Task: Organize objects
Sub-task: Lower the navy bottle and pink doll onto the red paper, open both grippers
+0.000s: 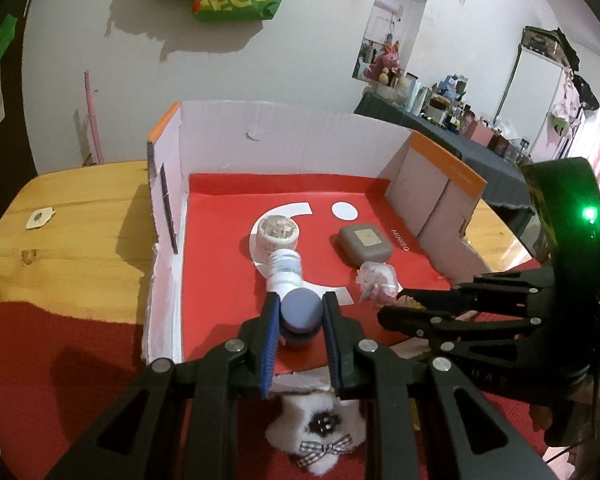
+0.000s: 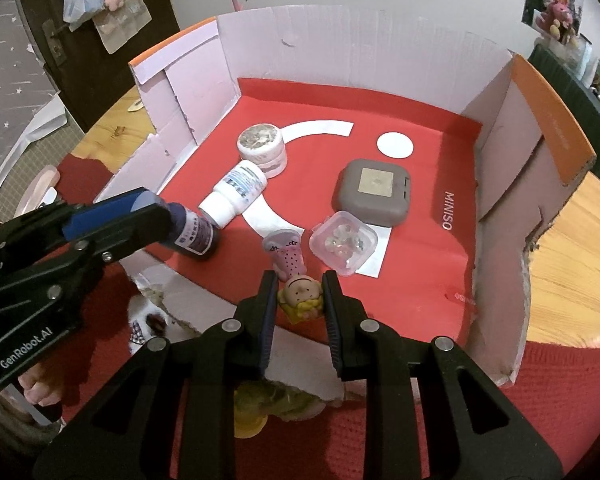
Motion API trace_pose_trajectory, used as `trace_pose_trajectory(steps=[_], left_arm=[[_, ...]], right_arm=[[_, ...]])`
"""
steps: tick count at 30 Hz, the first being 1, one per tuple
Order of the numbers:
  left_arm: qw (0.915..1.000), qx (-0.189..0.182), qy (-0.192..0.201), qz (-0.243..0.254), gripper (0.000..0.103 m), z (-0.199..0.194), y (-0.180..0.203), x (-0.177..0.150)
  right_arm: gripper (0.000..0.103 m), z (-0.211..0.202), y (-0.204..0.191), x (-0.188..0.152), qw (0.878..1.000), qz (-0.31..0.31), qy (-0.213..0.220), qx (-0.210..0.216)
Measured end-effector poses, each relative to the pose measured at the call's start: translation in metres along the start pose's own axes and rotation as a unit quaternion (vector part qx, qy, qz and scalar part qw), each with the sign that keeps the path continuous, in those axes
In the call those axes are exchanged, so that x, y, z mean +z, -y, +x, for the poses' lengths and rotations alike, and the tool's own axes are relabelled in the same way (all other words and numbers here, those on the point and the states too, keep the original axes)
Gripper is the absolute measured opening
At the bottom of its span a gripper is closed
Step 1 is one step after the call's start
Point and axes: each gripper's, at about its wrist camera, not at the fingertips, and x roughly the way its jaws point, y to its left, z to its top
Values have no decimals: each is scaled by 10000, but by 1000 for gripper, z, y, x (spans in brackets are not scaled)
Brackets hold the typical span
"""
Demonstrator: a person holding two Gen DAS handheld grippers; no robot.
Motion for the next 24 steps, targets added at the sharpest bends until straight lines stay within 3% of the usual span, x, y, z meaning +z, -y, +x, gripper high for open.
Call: trace_pose_trajectory(steps=[24], left_arm=[[9994,-117,-88,-317,22,36,-11,28]], right_arm=[[21,20,23,9,9997,185,30,-166]])
